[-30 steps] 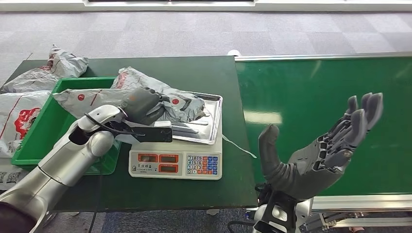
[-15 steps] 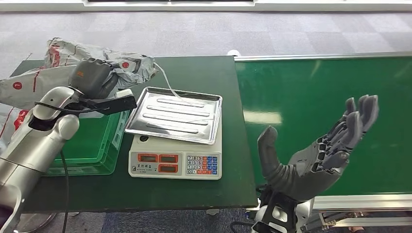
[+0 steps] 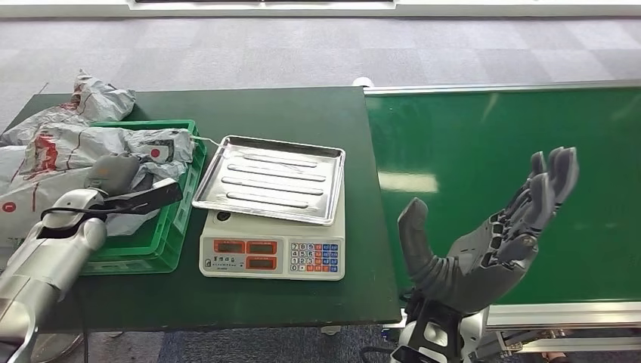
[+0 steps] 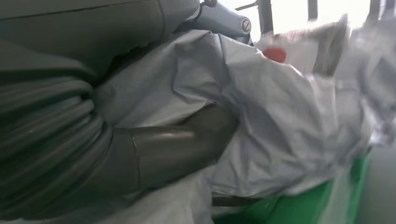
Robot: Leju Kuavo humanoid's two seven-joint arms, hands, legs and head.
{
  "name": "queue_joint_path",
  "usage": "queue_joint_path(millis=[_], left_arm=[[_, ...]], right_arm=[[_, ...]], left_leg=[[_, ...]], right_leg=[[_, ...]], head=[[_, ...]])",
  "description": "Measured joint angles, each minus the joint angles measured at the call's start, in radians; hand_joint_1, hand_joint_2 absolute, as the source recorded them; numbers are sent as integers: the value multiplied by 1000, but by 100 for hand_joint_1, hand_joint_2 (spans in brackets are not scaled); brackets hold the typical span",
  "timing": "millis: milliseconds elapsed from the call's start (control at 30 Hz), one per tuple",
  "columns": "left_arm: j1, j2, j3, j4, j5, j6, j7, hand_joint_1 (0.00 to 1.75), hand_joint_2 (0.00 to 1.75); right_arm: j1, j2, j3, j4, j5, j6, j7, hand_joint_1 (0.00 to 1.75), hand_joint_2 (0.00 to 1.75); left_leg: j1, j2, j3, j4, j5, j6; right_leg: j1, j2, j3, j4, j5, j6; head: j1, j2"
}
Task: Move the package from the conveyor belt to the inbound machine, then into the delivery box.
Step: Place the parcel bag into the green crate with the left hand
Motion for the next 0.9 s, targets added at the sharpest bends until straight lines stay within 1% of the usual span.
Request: queue_joint_path(millis=[100,200,300,400,500,600,700,800,833,900], left_arm=[[53,-1,45,19,21,55,5,0,0],[79,-4,90,22,39,69,8,0,0],[102,-13,141,-1,114,36,-11,0,0],[142,-43,233,-95,272,-17,-50,0,0],[201,-81,313,-275,427,-21,-71,0,0],[286,-112,361,-516,551,28,-108,0,0],[395,-149,385,-760,626,121,-187,0,0],[517,-195,387,-960,690,228,-288,0,0],[563,-215,385,-1020,735,250,-328,0,0],[651,-261,378,-1128,862,263,-403,0,0]], right_arm=[[4,-2,0,0,2,0,0,0,175],[4,-2,0,0,5,0,0,0,175],[4,-2,0,0,10,0,0,0,175],[4,-1,0,4,22,0,0,0,175],[8,1,0,6,27,0,0,0,175],[20,3,-1,6,32,0,0,0,175],[38,3,-7,6,35,0,2,0,175],[57,-2,-11,9,41,0,31,0,175],[66,-7,-11,10,37,0,47,0,175],[88,-23,-11,10,17,0,75,0,175]], left_leg=[[0,1,0,0,0,0],[0,0,-1,0,0,0],[0,0,-1,0,0,0],[0,0,-1,0,0,0],[0,0,-2,0,0,0],[0,1,-1,0,-1,0],[-1,2,-1,0,-3,0],[-1,2,0,0,-6,0],[-1,2,0,0,-6,1],[-1,3,1,0,-8,2]], right_leg=[[0,1,-1,0,0,0],[0,1,-1,0,0,0],[1,0,-2,0,0,-1],[0,0,-2,0,0,-1],[0,0,-2,0,0,-1],[0,1,-2,0,0,-1],[-1,2,-2,0,-2,0],[-1,2,-1,0,-4,-1],[-1,2,-1,0,-5,-1],[-1,2,0,-1,-6,0]], head=[[0,0],[0,0],[0,0],[0,0],[0,0],[0,0],[0,0],[0,0],[0,0],[0,0]])
